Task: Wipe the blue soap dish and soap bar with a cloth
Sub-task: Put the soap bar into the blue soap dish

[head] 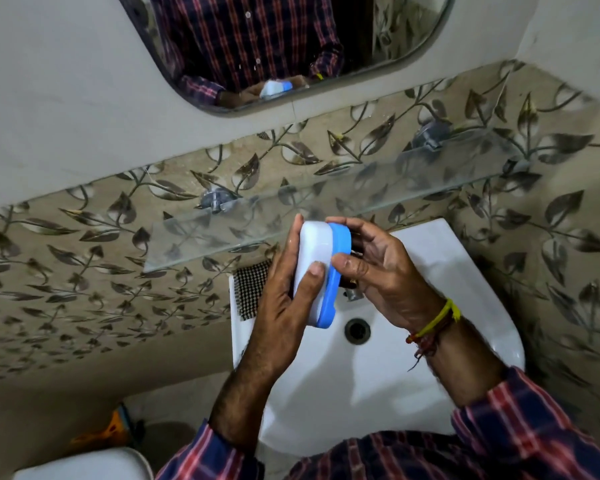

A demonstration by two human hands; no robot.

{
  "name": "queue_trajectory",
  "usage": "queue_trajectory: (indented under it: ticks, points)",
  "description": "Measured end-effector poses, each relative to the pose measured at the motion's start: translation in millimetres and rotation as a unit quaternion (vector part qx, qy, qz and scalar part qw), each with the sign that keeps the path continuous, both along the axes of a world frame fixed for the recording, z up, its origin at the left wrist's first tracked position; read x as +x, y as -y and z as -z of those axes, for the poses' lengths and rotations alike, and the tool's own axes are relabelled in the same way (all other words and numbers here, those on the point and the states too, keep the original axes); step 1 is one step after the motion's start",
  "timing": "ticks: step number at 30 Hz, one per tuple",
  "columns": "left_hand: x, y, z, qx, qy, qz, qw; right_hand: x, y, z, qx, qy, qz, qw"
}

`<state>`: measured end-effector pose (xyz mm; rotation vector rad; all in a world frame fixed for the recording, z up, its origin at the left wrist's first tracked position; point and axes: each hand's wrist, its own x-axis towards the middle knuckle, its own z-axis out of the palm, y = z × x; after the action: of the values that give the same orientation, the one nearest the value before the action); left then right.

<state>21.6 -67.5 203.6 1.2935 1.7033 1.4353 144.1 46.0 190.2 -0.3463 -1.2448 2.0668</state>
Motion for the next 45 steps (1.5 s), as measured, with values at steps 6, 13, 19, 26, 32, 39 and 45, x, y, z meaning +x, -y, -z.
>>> queue_trajectory:
  ticks: [6,13,19,26,32,39,45]
  points:
    - [4.4,3.8,-0.9,0.018,-0.080,-0.049,0.995,-4.9,1.6,-7.1,0.015,0.004,-0.014,1.000]
    - [8.1,2.9,-2.5,0.014,-0.109,-0.049,0.993,-10.5,2.6,-10.3,0.022,-0.001,-0.016,1.000]
    - [-21.7,3.7,-20.2,-0.054,-0.185,0.060,0.980,-12.0,-5.3,-10.9,0.035,0.028,-0.019,0.999]
    - [-63.9,-16.8,-44.5,0.003,-0.215,-0.007,0.977,-25.6,-30.9,-31.2,0.094,0.037,0.063,0.993]
    - [-88.0,-46.0,-32.3,0.091,-0.041,-0.051,0.994,-25.7,-54.7,-33.5,0.223,0.103,0.160,0.956]
    - [-94.1,-96.1,-32.7,0.055,-0.200,-0.079,0.975,-28.5,-84.4,-30.0,0.372,0.295,0.275,0.836]
    - [-81.8,-106.4,-17.9,-0.002,-0.221,-0.090,0.971,-25.6,-92.4,-15.3,0.404,0.380,0.321,0.768]
